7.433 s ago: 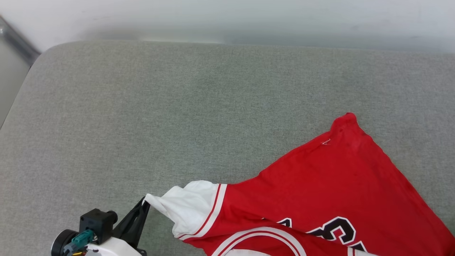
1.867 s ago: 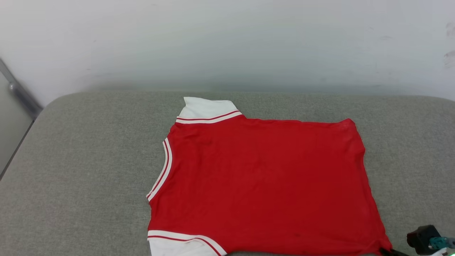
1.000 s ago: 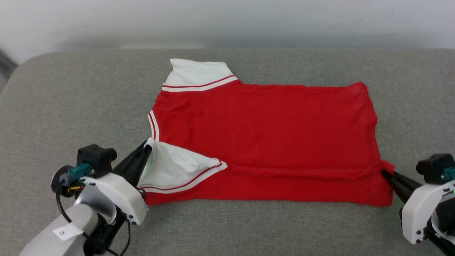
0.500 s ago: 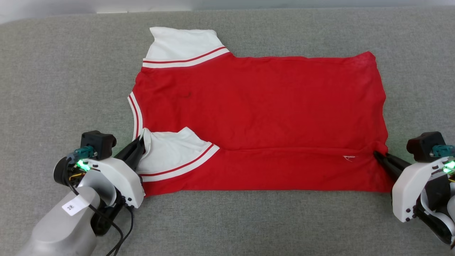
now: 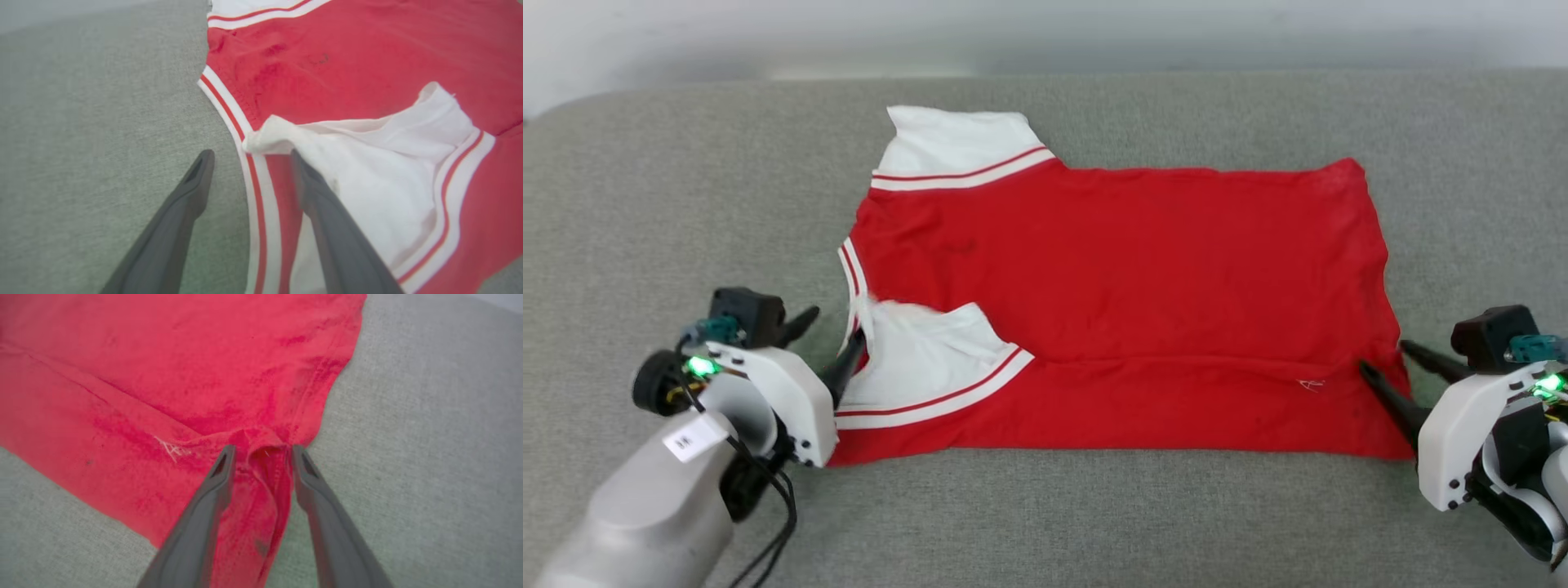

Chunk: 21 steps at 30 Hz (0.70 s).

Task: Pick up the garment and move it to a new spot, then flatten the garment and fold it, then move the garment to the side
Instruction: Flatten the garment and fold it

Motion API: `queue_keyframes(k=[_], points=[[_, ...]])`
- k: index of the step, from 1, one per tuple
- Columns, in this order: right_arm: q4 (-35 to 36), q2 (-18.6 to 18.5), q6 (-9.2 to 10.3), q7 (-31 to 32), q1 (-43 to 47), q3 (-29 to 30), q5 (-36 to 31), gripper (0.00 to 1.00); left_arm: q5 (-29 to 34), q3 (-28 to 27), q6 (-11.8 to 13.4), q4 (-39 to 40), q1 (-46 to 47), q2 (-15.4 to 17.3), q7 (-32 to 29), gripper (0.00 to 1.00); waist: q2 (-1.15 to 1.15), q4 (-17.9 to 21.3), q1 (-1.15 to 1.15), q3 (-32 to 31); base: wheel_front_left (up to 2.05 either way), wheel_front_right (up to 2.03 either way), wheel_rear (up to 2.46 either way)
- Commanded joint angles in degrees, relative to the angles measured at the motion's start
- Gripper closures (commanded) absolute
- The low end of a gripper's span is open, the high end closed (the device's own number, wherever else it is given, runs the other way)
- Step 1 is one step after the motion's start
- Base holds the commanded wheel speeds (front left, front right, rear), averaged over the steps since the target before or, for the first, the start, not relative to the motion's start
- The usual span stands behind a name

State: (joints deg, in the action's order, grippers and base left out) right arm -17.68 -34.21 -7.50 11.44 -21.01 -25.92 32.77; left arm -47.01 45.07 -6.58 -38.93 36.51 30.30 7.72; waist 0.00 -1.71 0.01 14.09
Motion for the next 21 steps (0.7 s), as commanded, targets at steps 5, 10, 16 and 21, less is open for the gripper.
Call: queue_keyframes(k=[5, 10, 16, 21], points=[[1.91, -0.54, 0.02, -0.12, 1.88, 1.95, -0.08, 0.00, 0.44, 0.86, -0.32, 2.53, 3.02, 2.79, -4.02, 0.00, 0.00, -1.26, -0.01, -3.31, 0.00, 0.00, 0.00], [3.42, -0.25, 0.02, 0.56, 3.62, 3.97, -0.79, 0.00, -2.59, 1.87, -0.54, 7.21, 5.20, 6.33, -16.08, 0.00, 0.00, -1.79, -0.01, -4.79, 0.00, 0.00, 0.00], [4.85, 0.61, 0.02, 1.59, 4.98, 5.28, -1.64, 0.00, -7.86, 3.62, -0.60, 13.73, 6.99, 10.32, -33.85, 0.00, 0.00, -1.52, -0.01, -5.17, 0.00, 0.00, 0.00], [6.14, 1.07, 0.02, 2.73, 4.97, 5.41, -2.05, 0.00, -13.05, 4.78, 0.51, 17.14, 6.77, 11.86, -46.20, 0.00, 0.00, -0.58, -0.01, -4.72, 0.00, 0.00, 0.00]])
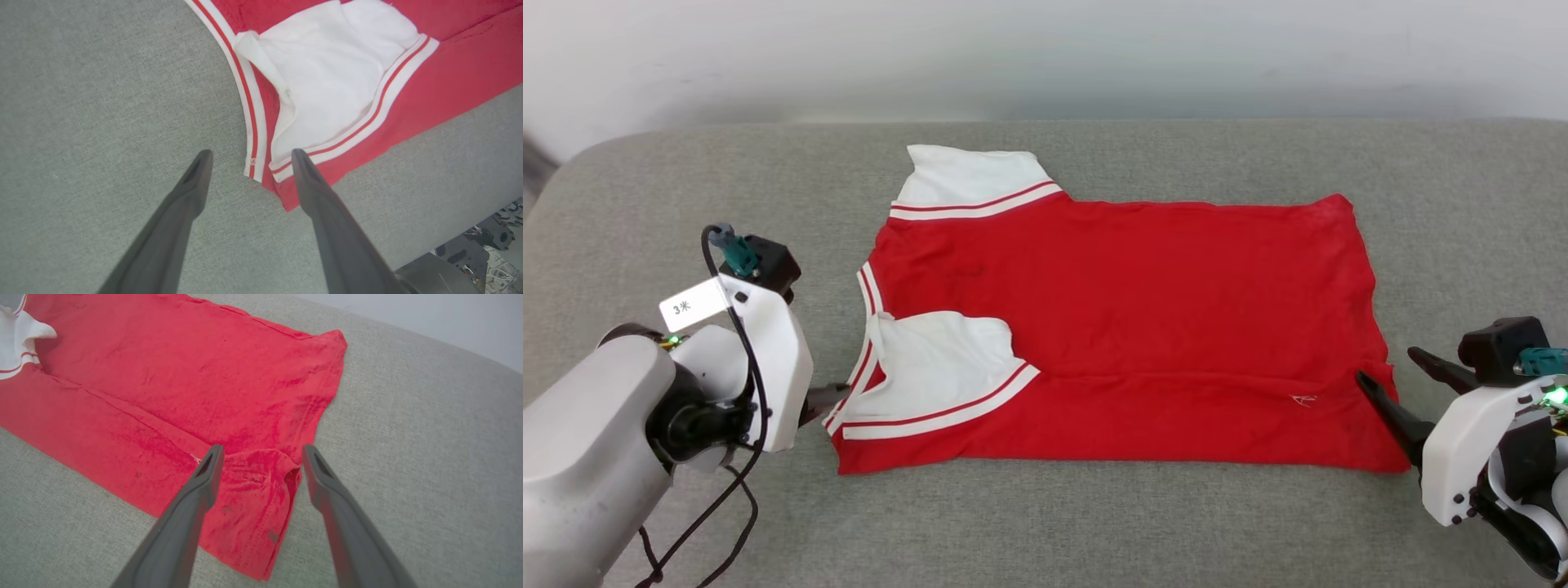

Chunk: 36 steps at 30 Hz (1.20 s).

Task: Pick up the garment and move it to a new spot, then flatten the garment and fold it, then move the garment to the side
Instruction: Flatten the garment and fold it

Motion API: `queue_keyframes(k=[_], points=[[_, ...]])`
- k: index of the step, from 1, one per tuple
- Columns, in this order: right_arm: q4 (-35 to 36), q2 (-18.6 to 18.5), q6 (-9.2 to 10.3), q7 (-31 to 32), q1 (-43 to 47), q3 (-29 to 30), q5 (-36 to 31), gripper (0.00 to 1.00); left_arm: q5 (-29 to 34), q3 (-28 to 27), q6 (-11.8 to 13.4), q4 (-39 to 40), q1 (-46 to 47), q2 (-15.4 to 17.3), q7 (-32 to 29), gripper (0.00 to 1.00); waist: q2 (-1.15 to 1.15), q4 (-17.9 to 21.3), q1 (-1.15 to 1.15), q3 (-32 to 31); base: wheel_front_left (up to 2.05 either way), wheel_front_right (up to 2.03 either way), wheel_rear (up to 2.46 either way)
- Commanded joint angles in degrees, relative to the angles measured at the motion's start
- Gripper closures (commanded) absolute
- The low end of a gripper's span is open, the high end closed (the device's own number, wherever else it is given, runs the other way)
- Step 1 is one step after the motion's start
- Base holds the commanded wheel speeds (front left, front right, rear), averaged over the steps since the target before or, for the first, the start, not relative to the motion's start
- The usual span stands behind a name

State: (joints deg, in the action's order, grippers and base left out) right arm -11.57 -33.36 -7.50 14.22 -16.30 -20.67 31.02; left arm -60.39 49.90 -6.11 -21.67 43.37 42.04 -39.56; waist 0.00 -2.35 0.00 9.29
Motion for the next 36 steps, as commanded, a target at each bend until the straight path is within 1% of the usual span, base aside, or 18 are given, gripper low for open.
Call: queue_keyframes(k=[1, 5, 9, 11, 15, 16, 17, 18, 22, 26, 30, 31, 34, 36], points=[[0.50, 0.38, 0.02, 0.49, 0.07, -0.01, -0.29, 0.00, -1.22, 0.45, 0.74, 0.45, -0.76, 0.30, -2.34, 0.00, 0.00, 0.71, 0.00, 0.46, 0.00, 0.00, 0.00], [1.19, 0.49, 0.02, 1.38, -0.63, -0.25, -0.34, 0.00, -2.93, 1.49, 2.00, 0.57, -2.00, 0.51, -6.55, 0.00, 0.00, 1.99, 0.00, 1.43, 0.00, 0.00, 0.00], [1.43, 0.60, 0.02, 1.81, -1.50, -0.61, -0.29, 0.00, -3.53, 2.68, 2.57, -0.93, -3.89, -0.14, -8.08, 0.00, 0.00, 3.21, 0.00, 2.55, 0.00, 0.00, 0.00], [1.32, 0.62, 0.02, 2.10, -1.70, -0.85, -0.25, 0.00, -3.78, 3.07, 2.52, -2.04, -4.78, -0.75, -7.75, 0.00, 0.00, 3.67, 0.00, 3.00, 0.00, 0.00, 0.00], [1.05, 0.34, 0.02, 2.31, -2.63, -1.16, 0.05, 0.00, -3.57, 4.86, 1.51, -3.94, -6.40, -2.26, -8.05, 0.00, 0.00, 4.07, 0.00, 3.25, 0.00, 0.00, 0.00], [1.04, 0.18, 0.02, 2.45, -2.90, -1.25, 0.21, 0.00, -3.54, 5.08, 1.35, -4.21, -6.53, -2.58, -7.79, 0.47, 0.00, 4.11, 0.00, 3.19, 0.00, 0.00, 0.00], [1.03, -0.04, 0.02, 2.56, -3.06, -1.37, 0.22, 0.00, -3.47, 5.24, 1.00, -4.54, -6.55, -2.87, -7.57, 0.97, 0.00, 4.08, 0.00, 3.05, 0.00, 0.00, 0.00], [1.05, -0.31, 0.02, 2.82, -3.24, -1.57, 0.22, 0.00, -3.51, 5.38, 0.84, -4.83, -6.55, -3.12, -7.41, 1.00, 0.00, 4.02, 0.00, 2.84, 0.00, 0.00, 0.00], [1.95, -2.28, 0.02, 4.84, -5.36, -2.92, 0.55, 0.00, -3.05, 5.07, 0.00, -5.31, -5.13, -2.85, -6.16, 1.00, 0.00, 3.71, 0.00, 1.65, 0.00, 0.00, 0.00], [4.27, -6.35, 0.02, 10.13, -8.83, -5.75, 1.57, 0.00, -2.95, 4.23, -0.59, -4.20, -3.36, -1.61, -4.54, 1.00, 0.00, 3.28, 0.00, 0.61, 0.00, 0.00, 0.00], [6.92, -11.83, 0.02, 19.85, -12.27, -9.91, 5.63, 0.00, -2.77, 4.10, -0.90, -2.39, -2.35, -0.38, -3.87, 1.00, 0.00, 2.63, 0.00, 0.11, 0.00, 0.00, 0.00], [8.05, -14.90, 0.02, 28.00, -14.41, -12.31, 9.47, 0.00, -2.54, 4.12, -0.99, -0.78, -1.65, 0.06, -3.55, 1.00, 0.00, 2.12, 0.00, 0.41, 0.00, 0.00, 0.00], [7.26, -16.11, 0.02, 35.10, -15.72, -13.98, 13.11, 0.00, -2.22, 4.26, -1.07, 0.76, -1.11, 0.08, -3.39, 1.00, 0.00, 1.54, 0.00, 1.11, 0.00, 0.00, 0.00], [6.32, -15.92, 0.02, 37.77, -16.41, -14.39, 14.40, 0.00, -1.84, 4.37, -1.09, 1.53, -0.60, -0.20, -3.33, 1.00, 0.00, 1.06, 0.00, 1.73, 0.00, 0.00, 0.00]])
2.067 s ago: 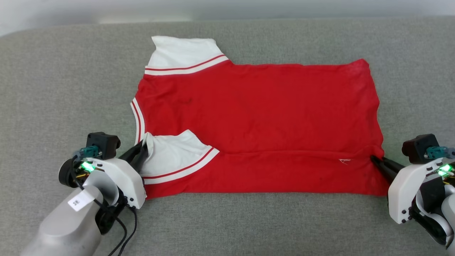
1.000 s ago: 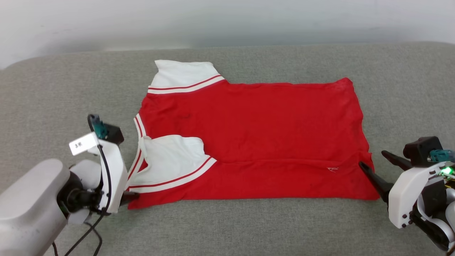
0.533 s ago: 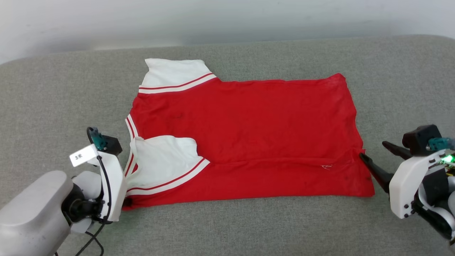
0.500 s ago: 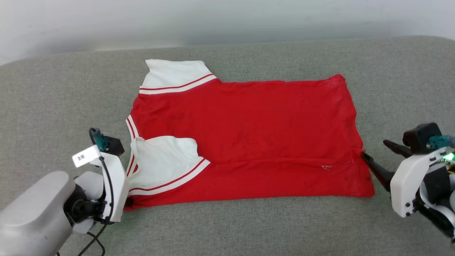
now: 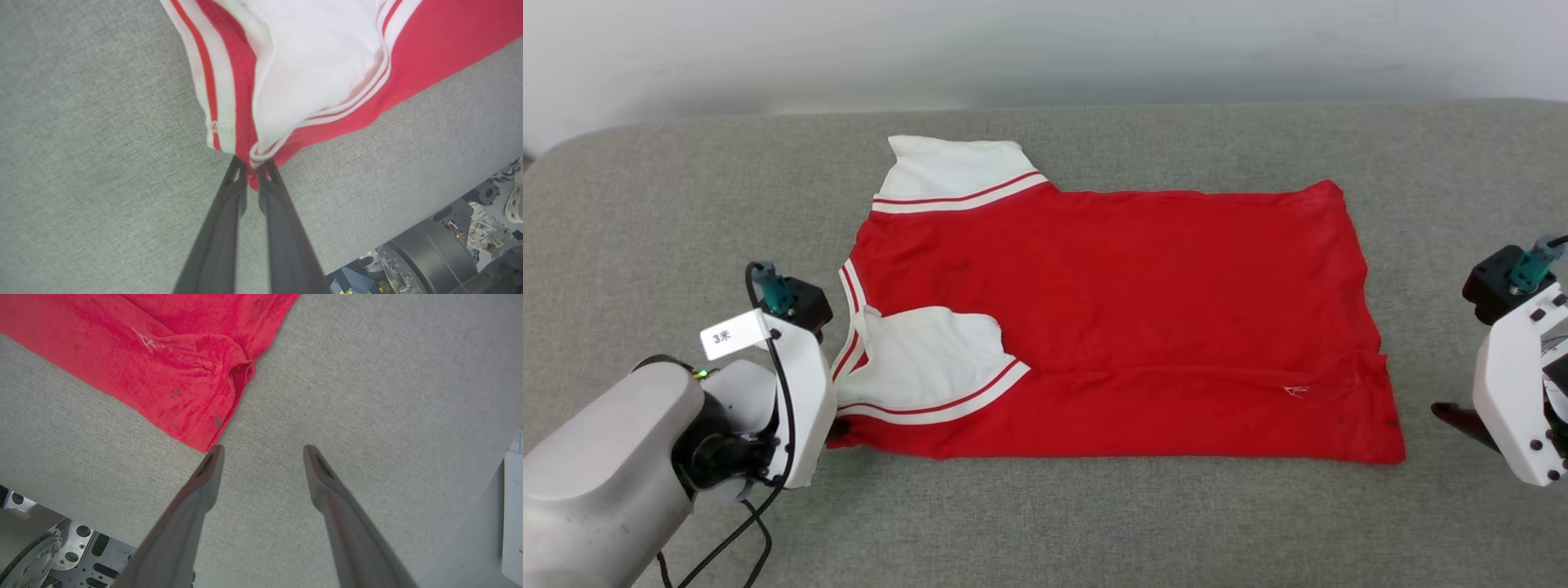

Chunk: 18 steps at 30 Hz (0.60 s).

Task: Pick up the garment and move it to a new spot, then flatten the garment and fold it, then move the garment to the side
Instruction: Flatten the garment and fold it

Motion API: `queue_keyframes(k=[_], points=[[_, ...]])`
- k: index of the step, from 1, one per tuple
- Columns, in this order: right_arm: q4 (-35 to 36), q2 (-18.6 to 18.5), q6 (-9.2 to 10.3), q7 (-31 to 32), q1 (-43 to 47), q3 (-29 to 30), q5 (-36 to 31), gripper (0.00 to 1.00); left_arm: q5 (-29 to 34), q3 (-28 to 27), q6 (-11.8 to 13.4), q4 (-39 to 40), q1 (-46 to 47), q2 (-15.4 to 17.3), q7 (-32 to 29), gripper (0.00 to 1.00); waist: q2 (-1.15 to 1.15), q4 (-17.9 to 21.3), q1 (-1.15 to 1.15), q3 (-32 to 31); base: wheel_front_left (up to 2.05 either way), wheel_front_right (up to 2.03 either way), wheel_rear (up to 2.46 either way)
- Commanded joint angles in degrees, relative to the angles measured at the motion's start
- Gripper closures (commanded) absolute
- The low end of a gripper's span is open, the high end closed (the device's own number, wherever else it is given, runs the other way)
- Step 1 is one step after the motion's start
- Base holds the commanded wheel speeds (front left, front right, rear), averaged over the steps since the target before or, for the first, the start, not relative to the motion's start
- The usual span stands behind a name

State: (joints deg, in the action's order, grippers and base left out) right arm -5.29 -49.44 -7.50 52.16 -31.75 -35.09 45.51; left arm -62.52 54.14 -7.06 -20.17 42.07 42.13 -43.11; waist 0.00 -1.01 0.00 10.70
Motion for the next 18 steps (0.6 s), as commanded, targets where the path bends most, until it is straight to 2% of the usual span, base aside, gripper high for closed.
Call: queue_keyframes(k=[1, 12, 18], points=[[-0.62, 0.67, 0.02, 0.50, -1.09, -0.16, 0.45, 0.00, 0.42, 0.18, -0.15, 0.46, 0.84, -0.50, 0.35, 1.00, 0.00, -0.50, 0.00, 0.68, 0.00, 0.00, 0.00], [-9.82, 8.05, 0.02, -1.59, 1.63, -2.42, 0.50, 0.00, 1.99, 0.59, 0.16, 2.87, 2.29, -1.00, 0.61, 1.00, 0.00, -2.01, 0.00, 4.63, 0.00, 0.00, 0.00], [-13.72, 11.99, -0.09, -2.96, 4.19, -7.17, 1.83, 0.00, 1.64, 0.61, 0.42, 2.94, 1.19, -0.83, 1.09, 1.00, 0.00, -1.83, 0.00, 5.60, 0.00, 0.00, 0.00]])
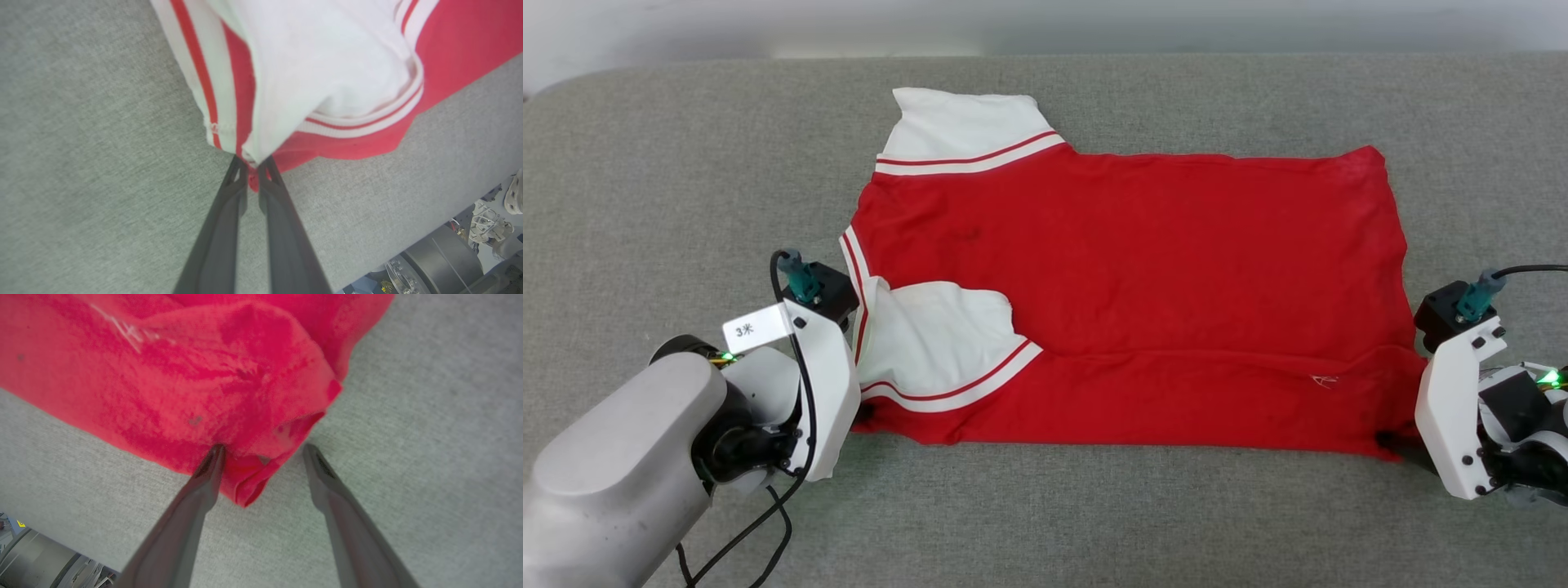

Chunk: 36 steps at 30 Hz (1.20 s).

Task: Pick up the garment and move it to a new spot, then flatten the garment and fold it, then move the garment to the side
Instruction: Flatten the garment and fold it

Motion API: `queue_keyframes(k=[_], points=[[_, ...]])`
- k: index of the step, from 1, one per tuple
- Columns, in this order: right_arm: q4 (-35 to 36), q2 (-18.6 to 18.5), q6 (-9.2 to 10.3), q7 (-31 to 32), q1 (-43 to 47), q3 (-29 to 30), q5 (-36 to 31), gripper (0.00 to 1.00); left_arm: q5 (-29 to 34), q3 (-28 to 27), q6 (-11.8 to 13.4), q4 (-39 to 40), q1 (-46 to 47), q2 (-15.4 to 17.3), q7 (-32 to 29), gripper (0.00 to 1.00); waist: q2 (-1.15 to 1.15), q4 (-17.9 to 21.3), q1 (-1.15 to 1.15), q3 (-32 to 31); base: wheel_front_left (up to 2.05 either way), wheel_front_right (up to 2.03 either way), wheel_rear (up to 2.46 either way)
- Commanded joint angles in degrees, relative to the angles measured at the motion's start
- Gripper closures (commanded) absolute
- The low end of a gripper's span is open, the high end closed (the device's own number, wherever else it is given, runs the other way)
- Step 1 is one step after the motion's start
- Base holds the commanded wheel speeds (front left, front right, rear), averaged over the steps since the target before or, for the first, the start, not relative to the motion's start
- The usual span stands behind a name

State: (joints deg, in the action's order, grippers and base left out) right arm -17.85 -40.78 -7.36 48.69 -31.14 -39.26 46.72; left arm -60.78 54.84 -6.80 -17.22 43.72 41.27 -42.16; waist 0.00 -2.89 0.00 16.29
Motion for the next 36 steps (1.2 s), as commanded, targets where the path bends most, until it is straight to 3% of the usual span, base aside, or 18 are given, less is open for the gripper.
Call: queue_keyframes(k=[1, 2, 3, 14, 26, 30, 36], points=[[-1.45, 3.48, -0.26, 0.30, 3.65, -3.65, 0.81, 0.00, -0.26, -0.08, 0.14, -0.08, -0.78, 0.07, 0.33, 1.00, 0.00, 0.15, 0.00, -0.03, 0.00, 0.00, 0.00], [-1.60, 3.50, -0.27, -0.11, 3.57, -4.35, 0.82, 0.76, -0.35, 0.01, 0.12, -0.24, -1.17, 0.13, 0.46, 1.00, 0.00, 0.28, 0.00, -0.24, 0.00, 0.00, 0.00], [-1.66, 3.39, -0.33, -0.51, 3.31, -4.82, 1.07, 1.00, -0.40, 0.14, 0.06, -0.41, -1.56, 0.17, 0.49, 1.00, 0.00, 0.44, 0.00, -0.58, 0.00, 0.00, 0.00], [0.61, -1.87, -0.12, -7.63, -0.30, -5.52, 4.09, 1.00, -3.05, -0.34, -0.07, 1.00, -6.56, 3.13, 2.62, 1.00, 0.00, 1.93, 0.00, -8.45, 0.00, 0.00, 0.00], [8.53, -10.36, -0.11, -9.73, 6.75, -6.16, 7.93, 1.00, -5.06, 1.78, 2.45, 9.01, -15.30, 7.33, 2.71, 1.00, 0.00, 1.36, 0.00, -12.08, 0.00, 0.00, 0.00], [8.85, -11.00, -0.11, -9.72, 10.33, -6.33, 7.69, 1.00, -5.78, 2.64, 3.50, 10.20, -18.35, 7.94, 3.25, 1.00, 0.00, 1.40, 0.00, -11.75, 0.00, 0.00, 0.00], [6.01, -8.22, -0.11, -10.57, 13.76, -6.55, 6.53, 1.00, -5.56, 3.95, 3.89, 8.35, -20.88, 6.94, 3.94, 1.00, 0.00, 1.60, 0.00, -10.64, 0.00, 0.00, 0.00]])
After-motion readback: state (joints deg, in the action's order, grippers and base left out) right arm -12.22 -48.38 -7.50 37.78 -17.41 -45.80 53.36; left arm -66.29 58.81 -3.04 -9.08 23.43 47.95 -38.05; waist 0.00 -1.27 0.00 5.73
